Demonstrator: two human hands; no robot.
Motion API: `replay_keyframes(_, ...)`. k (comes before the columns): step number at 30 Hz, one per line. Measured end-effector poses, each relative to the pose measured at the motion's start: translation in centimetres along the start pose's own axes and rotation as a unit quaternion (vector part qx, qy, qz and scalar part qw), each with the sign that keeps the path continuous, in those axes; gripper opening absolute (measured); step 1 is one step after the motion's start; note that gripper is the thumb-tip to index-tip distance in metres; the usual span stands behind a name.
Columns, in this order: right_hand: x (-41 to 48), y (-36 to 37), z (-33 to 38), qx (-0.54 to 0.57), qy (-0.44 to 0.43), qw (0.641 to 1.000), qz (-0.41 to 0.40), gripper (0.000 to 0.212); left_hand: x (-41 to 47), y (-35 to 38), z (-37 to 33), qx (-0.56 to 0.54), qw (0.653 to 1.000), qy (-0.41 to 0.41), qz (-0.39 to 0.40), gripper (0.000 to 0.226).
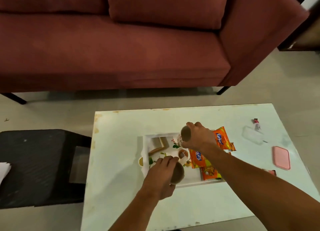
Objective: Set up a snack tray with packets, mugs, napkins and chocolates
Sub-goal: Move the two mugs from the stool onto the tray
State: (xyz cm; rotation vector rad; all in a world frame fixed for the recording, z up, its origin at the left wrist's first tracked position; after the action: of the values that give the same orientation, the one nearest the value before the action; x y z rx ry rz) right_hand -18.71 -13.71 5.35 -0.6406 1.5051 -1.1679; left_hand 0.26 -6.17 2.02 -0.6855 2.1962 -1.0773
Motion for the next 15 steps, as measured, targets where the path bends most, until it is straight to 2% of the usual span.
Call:
replay_keyframes(9, 3.1, 2.0, -1.5, 0.014, -0.021, 1.0, -0.003, 0.088, 2.2, 3.4, -1.1, -0.005, 1.0, -0.029, 0.001, 0.09)
replay_keyframes(15, 3.1, 2.5, -1.4, 0.002, -0.035, 0.999, -0.007, 0.085, 3.7, 4.0, -1.6, 0.023, 1.0, -0.004, 0.019, 0.104)
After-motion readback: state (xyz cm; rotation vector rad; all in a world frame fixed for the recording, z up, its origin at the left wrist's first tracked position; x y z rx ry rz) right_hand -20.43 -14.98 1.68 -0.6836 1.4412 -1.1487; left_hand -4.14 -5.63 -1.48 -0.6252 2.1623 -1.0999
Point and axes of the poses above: each hand's wrist, its own x-axis towards the middle knuckle, its own y-axis out of the palm, z = x × y, the point moved 6 cm from there along x, towards the middle knuckle, and after that the axes turned 2 degrees about z, right-handed, at the moved point
